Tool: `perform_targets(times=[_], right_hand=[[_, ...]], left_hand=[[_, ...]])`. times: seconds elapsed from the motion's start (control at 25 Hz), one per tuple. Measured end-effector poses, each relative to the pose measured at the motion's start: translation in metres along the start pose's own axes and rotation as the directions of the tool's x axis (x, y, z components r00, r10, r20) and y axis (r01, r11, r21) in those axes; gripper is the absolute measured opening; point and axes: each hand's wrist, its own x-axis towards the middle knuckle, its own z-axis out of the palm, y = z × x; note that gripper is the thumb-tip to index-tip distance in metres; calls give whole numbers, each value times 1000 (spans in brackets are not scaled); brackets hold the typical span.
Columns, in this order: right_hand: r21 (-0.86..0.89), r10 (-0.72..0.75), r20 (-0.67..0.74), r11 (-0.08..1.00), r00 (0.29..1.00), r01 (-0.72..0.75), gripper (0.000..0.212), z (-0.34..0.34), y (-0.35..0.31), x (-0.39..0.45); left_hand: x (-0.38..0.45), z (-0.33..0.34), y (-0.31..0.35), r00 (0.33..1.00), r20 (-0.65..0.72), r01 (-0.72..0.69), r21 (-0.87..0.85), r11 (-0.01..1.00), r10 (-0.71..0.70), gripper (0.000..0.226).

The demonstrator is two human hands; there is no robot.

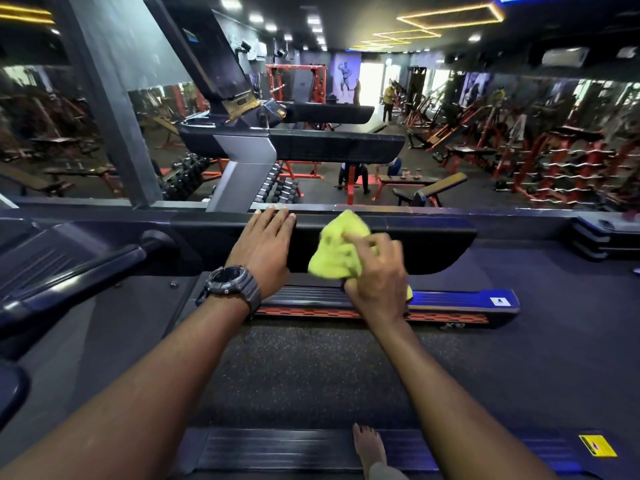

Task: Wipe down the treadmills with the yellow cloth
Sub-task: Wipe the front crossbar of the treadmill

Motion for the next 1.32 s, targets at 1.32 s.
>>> perform_targets(times=[1.32], right_hand=[[-100, -432, 134, 889, 892, 446, 56, 40, -50, -9]], left_hand=[[-21, 7, -39, 998, -51, 41, -85, 996, -46, 91]])
